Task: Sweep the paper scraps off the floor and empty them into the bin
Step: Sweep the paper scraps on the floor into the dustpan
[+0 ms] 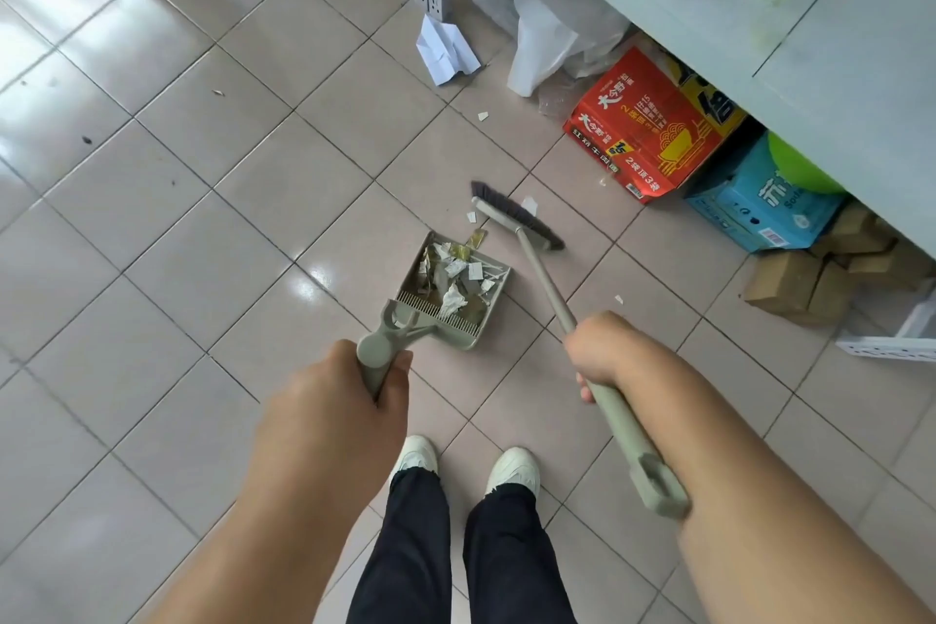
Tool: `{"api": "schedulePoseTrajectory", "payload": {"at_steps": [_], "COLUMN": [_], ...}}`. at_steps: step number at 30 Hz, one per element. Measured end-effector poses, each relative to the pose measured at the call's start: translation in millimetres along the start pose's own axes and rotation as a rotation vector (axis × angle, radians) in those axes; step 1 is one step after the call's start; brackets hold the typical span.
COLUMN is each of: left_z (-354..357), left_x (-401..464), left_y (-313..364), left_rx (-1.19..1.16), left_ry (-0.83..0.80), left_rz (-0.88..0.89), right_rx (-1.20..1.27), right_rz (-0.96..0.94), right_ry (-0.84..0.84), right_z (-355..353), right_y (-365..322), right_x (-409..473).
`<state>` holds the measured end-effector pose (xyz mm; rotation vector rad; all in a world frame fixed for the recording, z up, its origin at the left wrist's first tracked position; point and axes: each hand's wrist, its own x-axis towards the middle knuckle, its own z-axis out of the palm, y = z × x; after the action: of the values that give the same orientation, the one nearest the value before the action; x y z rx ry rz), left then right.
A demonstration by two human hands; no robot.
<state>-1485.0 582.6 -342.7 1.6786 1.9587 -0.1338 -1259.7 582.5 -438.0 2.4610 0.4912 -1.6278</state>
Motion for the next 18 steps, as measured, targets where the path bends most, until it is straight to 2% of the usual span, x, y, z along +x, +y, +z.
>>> {"api": "schedulePoseTrajectory", "payload": {"at_steps": [8, 12, 18], "left_z": [-3, -4, -2], "left_x": [-4, -9, -14], "left_y": [-9, -16, -27], "left_rx": [-0.008, -0.007, 0.004], "left_ry": [-0.016, -0.013, -0.025], "left_rz": [0.024, 0.005, 0.01], "right_rx": [0.148, 0.16, 0.04], "right_rz": [-0.107, -0.086, -0.079], "right_ry": [0.035, 0.102, 0.008], "right_z": [-45, -25, 18], "right_y": [32, 5, -28], "right_x": [-54, -23, -10]}}
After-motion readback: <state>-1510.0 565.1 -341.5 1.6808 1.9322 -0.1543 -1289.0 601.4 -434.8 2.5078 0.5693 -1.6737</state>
